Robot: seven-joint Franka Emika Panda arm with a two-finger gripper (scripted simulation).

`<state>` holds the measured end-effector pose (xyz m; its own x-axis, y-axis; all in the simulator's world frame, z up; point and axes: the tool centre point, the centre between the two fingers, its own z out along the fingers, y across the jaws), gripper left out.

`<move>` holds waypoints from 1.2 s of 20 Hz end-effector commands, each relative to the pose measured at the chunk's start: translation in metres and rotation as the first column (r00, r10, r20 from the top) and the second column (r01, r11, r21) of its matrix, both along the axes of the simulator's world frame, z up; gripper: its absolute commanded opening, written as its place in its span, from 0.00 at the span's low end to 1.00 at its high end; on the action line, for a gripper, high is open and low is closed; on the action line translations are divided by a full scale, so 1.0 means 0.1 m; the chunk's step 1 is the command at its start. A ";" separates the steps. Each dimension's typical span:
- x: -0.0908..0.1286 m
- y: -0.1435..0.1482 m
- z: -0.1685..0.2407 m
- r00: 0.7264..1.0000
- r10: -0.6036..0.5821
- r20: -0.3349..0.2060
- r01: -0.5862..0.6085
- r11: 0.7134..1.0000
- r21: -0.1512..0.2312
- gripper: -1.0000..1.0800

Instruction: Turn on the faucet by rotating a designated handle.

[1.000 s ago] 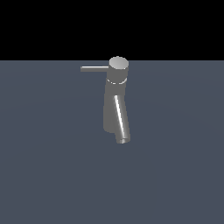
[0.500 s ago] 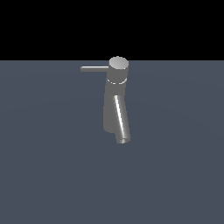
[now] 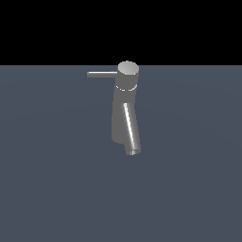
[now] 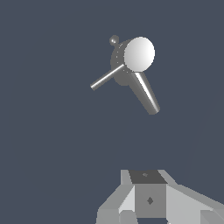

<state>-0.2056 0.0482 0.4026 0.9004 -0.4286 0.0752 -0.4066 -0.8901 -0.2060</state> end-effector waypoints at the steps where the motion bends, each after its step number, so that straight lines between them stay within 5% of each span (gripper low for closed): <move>1: 0.08 0.05 -0.09 0.998 -0.065 0.017 0.064 0.998 0.021 0.00; 12: 0.48 0.22 -0.44 0.945 -0.319 0.073 0.310 0.944 0.113 0.00; 24: 0.97 0.31 -0.76 0.819 -0.564 0.105 0.534 0.816 0.221 0.00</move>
